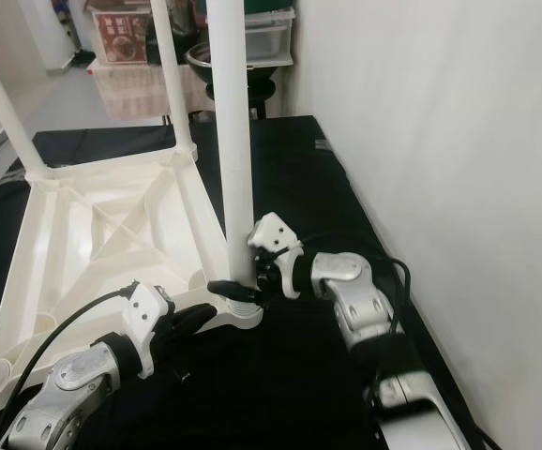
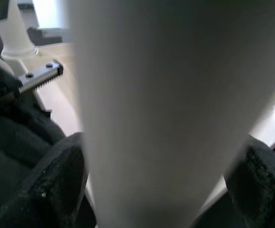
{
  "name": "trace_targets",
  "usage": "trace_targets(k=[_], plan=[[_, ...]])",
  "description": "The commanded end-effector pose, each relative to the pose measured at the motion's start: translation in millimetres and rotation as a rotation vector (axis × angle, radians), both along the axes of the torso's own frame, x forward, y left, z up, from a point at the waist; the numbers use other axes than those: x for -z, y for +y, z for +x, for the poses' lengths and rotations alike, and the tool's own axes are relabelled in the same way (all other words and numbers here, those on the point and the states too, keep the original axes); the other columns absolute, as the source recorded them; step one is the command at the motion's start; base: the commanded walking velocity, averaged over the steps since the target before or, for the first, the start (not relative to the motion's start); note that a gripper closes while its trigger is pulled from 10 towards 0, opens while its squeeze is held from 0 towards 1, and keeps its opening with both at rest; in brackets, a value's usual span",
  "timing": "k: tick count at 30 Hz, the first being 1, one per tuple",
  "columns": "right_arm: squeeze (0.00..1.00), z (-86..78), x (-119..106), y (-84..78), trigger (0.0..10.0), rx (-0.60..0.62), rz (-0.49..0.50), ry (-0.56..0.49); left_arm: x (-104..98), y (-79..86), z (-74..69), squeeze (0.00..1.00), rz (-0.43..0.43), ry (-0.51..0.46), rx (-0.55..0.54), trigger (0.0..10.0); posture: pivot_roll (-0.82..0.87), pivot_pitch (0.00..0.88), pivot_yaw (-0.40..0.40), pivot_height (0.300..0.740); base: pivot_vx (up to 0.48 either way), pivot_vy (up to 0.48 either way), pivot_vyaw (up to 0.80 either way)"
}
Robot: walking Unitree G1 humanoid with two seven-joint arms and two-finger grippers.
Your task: Building children table
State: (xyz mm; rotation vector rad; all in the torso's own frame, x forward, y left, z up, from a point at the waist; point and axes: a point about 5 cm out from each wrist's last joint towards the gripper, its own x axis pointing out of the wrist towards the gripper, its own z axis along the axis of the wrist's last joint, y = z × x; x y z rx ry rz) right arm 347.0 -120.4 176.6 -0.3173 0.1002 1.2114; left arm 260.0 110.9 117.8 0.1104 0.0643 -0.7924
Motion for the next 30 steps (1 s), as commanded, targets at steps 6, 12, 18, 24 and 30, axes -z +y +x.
trace_targets(k=[6,12,18,24,30], plan=[[0.00,9.2,-2.8,-2.8,0.0,-0.040,0.012,0.052,3.9,6.4,-6.5,0.00,0.011,-0.005,-0.043,10.0,-0.05,0.028,-0.025,0.740,0.000,0.000,0.00],[0.00,11.6,-0.1,-17.4,0.0,-0.054,0.027,0.065,4.1,6.9,-7.5,0.00,0.004,-0.006,-0.052,10.0,-0.06,0.034,-0.025,0.740,0.000,0.000,0.00],[0.00,-1.0,15.7,-37.4,0.0,0.071,0.055,0.030,3.2,6.6,-8.1,0.00,-0.009,-0.004,-0.050,10.0,-0.08,0.052,-0.025,0.740,0.000,0.000,0.00],[0.00,-23.5,43.4,-15.5,0.0,0.593,0.239,0.039,0.7,10.7,-7.5,0.00,-0.032,-0.006,-0.056,10.0,-0.13,0.076,-0.018,0.740,0.000,0.000,0.00],[0.00,-43.0,50.9,8.3,0.0,0.595,0.270,0.089,-0.3,12.0,-4.8,0.00,-0.052,0.001,-0.047,10.0,-0.17,0.074,0.023,0.740,0.000,0.000,0.00]])
